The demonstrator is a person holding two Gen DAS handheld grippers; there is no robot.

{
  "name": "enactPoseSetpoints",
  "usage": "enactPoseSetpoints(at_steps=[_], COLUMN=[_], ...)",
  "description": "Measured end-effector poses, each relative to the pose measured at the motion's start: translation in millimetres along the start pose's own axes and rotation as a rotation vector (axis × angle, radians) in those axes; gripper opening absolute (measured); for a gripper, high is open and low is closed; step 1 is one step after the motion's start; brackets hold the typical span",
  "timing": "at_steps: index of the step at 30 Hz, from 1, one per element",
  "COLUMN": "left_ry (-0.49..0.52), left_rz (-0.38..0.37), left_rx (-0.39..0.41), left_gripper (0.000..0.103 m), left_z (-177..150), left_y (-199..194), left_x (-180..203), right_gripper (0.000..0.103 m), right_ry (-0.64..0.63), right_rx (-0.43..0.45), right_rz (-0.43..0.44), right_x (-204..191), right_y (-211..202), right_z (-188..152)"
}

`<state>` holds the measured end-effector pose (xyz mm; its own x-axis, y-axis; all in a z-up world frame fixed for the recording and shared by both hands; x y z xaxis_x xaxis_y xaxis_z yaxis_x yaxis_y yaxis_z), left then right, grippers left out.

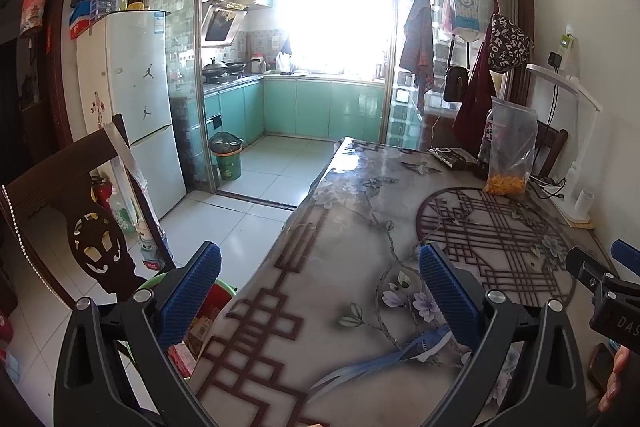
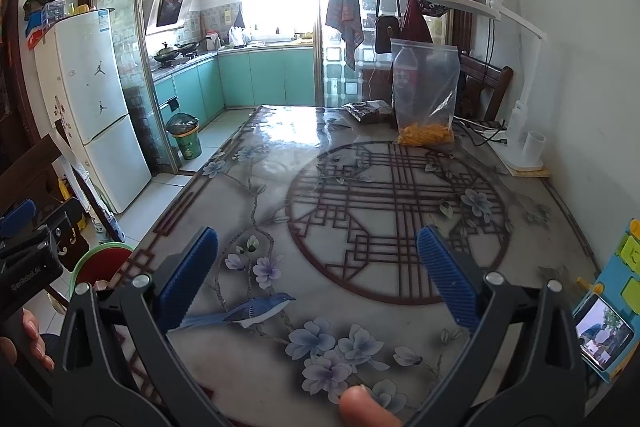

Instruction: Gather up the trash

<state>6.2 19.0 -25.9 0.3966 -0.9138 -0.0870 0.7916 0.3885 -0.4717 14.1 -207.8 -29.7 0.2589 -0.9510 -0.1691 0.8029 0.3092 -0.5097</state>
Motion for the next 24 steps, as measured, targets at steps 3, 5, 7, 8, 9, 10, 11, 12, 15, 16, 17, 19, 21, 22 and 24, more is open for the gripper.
enactPoseSetpoints(at_steps=[3, 5, 7, 8, 9, 10, 11, 12, 15, 16, 17, 19, 21, 22, 24], left_ry=[0.004, 0.008, 0.009, 0.01, 0.011, 0.012, 0.013, 0.016, 0.028, 0.031, 0.032, 0.035, 0.056, 0.068, 0.097], left_rz=[-0.003, -0.004, -0.007, -0.01, -0.014, -0.017, -0.02, -0.022, -0.031, -0.037, -0.044, -0.06, -0.075, -0.075, -0.085], left_rx=[0.0, 0.001, -0.003, -0.006, -0.011, -0.013, -0.016, -0.018, -0.031, -0.038, -0.045, -0.058, -0.065, -0.063, -0.07], left_gripper=[0.095, 0.095, 0.095, 0.095, 0.095, 0.095, 0.095, 0.095, 0.095, 0.095, 0.095, 0.095, 0.095, 0.095, 0.095], left_z=[0, 0, 0, -1, -1, -2, -3, -3, -6, -7, -8, -10, -12, -13, -15], left_y=[0, 1, 1, 2, 3, 4, 5, 5, 9, 11, 12, 16, 19, 21, 29], left_x=[0, 0, 0, 0, 0, 1, 1, 2, 5, 7, 8, 14, 22, 27, 39], right_gripper=[0.098, 0.098, 0.098, 0.098, 0.098, 0.098, 0.098, 0.098, 0.098, 0.098, 0.098, 0.098, 0.098, 0.098, 0.098], right_ry=[0.0, 0.0, 0.0, 0.001, 0.002, 0.004, 0.006, 0.007, 0.011, 0.013, 0.015, 0.02, 0.029, 0.033, 0.042], right_rx=[0.0, 0.0, -0.001, -0.002, -0.003, -0.004, -0.006, -0.007, -0.013, -0.015, -0.018, -0.024, -0.033, -0.036, -0.05], right_rz=[0.0, 0.0, 0.0, -0.002, -0.002, -0.002, -0.002, -0.003, -0.006, -0.007, -0.007, -0.007, -0.007, -0.008, -0.008], right_x=[0, 0, 0, 1, 2, 2, 3, 4, 5, 5, 5, 8, 11, 13, 20], right_y=[0, 1, 0, 0, 0, 1, 0, 1, 4, 5, 7, 10, 14, 16, 22], right_z=[0, 0, 0, -1, -2, -3, -4, -5, -7, -7, -8, -11, -13, -14, -18])
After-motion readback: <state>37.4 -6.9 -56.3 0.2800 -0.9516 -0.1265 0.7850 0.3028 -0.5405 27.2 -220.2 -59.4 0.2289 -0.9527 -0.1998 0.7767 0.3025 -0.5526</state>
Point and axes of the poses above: each gripper's, at about its wrist camera, not at the fingertips, and y roughly the way its jaws point, x to its right, z to its top, the point moved 3 cm from there along y, roughly the way its jaws point, and after that the axes turned 14 degrees about z, right-handed, at the moved point
